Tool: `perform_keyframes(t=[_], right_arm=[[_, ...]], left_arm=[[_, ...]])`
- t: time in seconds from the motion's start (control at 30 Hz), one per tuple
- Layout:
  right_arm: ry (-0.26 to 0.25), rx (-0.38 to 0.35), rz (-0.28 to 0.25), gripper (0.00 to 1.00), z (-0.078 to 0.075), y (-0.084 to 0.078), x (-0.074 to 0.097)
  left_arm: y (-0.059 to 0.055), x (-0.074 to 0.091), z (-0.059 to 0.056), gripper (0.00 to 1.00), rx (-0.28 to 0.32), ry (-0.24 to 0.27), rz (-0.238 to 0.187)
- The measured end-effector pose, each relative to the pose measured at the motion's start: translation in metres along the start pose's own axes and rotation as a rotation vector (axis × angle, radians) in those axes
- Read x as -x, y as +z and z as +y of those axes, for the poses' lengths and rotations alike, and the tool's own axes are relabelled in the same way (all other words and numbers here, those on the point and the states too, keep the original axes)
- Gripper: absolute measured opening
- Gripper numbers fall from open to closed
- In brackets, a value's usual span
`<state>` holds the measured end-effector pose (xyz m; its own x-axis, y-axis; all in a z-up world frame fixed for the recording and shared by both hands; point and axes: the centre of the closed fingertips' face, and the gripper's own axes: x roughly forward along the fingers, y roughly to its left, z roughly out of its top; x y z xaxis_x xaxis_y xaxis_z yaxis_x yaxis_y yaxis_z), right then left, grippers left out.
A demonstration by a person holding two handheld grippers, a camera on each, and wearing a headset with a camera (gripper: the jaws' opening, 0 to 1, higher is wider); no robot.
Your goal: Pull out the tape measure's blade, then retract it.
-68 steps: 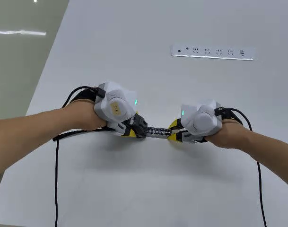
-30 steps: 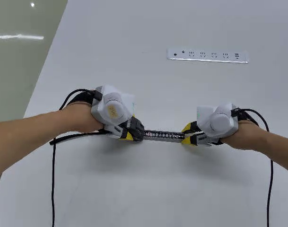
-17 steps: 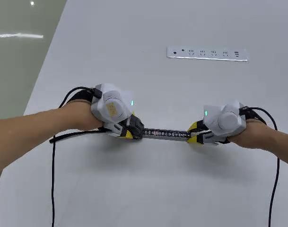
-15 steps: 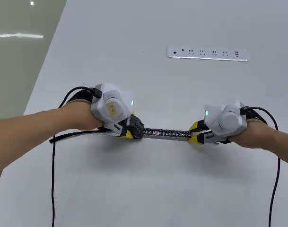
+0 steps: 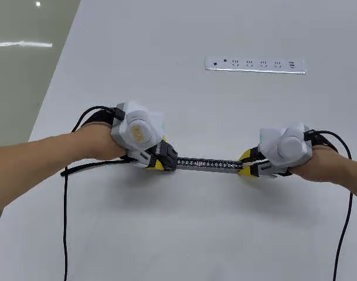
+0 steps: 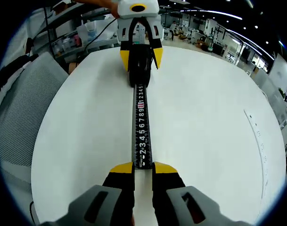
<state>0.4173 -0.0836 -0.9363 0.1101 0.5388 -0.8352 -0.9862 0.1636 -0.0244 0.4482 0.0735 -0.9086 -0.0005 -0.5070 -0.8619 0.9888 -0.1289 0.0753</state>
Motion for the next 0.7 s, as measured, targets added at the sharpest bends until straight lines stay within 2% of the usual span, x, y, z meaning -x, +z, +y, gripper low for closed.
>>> perform_keyframes(t=[0.7], right_arm=[[-0.001,-0.008,0.013,0.12,-0.001,-0.02,0.017]], left_arm=[[0.002,0.001,0.0,0.33,-0.001,0.0,0.003]])
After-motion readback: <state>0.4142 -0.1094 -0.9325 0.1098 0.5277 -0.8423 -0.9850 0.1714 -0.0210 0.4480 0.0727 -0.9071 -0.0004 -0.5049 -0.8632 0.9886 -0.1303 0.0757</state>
